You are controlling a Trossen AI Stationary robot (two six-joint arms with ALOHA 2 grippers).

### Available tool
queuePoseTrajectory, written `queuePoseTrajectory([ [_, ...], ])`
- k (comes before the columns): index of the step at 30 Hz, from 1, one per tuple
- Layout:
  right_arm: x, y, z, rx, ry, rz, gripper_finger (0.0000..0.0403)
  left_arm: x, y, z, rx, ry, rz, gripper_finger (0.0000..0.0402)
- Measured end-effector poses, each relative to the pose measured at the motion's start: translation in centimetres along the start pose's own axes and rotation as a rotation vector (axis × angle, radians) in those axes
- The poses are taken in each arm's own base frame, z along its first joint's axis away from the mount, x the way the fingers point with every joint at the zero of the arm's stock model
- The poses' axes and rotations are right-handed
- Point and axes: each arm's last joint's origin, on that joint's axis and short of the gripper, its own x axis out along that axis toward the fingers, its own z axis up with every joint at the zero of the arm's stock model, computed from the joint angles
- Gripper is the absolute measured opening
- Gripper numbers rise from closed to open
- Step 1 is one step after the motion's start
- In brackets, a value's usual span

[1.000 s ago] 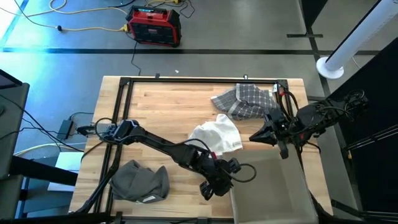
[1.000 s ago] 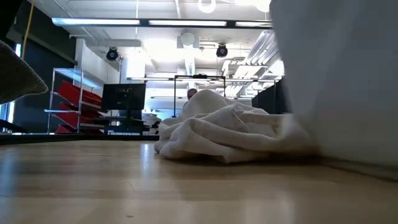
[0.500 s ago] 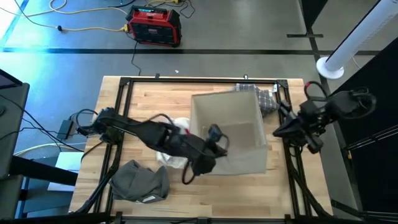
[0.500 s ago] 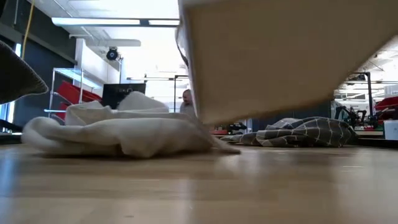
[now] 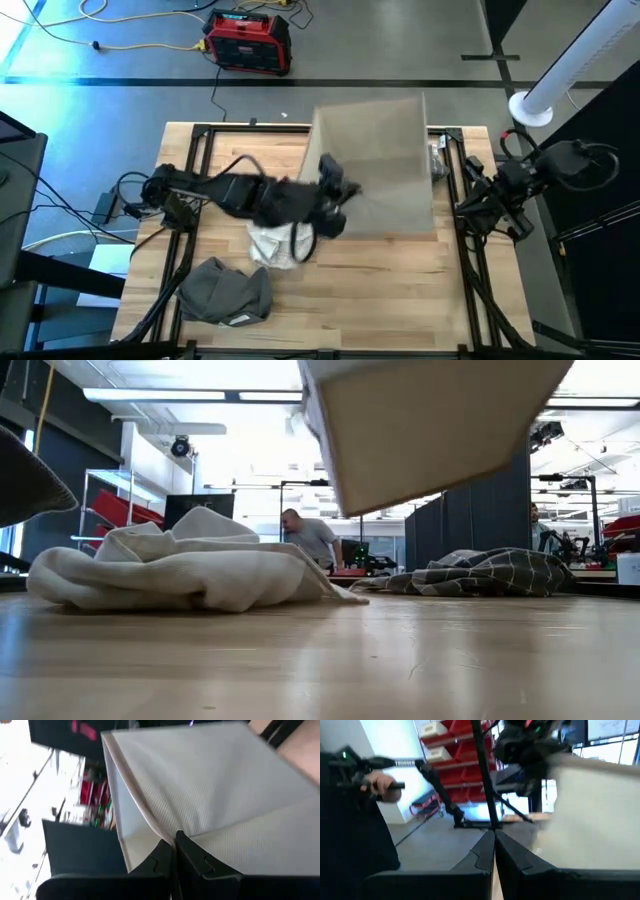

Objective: Fold towel
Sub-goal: Move the laundry organizer to the top center of the table

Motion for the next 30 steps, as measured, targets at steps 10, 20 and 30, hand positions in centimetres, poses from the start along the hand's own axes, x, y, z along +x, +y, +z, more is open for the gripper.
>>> queuePoseTrajectory([
  [10, 0.0, -0.3, -0.8, 0.028, 0.076, -0.053, 0.0000, 5.8, 0.5, -7.5, 0.015, 0.261, -0.166, 0.0002],
  [20, -0.1, -0.5, -1.0, 0.043, 0.085, -0.125, 0.0000, 10.5, -2.1, -12.9, 0.159, 0.383, -0.471, 0.0002],
  [30, 0.0, -0.6, -1.3, 0.023, 0.104, -0.164, 0.0000, 12.5, -1.8, -18.0, -0.023, 0.467, -0.592, 0.0002],
])
